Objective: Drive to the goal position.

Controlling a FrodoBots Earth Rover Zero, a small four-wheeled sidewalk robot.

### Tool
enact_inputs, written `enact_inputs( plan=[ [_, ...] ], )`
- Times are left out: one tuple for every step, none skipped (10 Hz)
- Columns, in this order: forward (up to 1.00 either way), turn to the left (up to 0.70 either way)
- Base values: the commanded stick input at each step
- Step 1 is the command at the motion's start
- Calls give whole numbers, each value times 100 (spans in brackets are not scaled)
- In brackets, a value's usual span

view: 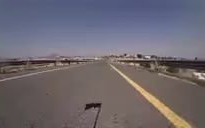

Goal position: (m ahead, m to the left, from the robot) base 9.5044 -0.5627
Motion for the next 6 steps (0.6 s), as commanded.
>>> enact_inputs(
  plan=[
    [100,-1],
    [100,-1],
    [100,-1],
    [100,-1],
    [100,-1],
    [100,-1]
  ],
)
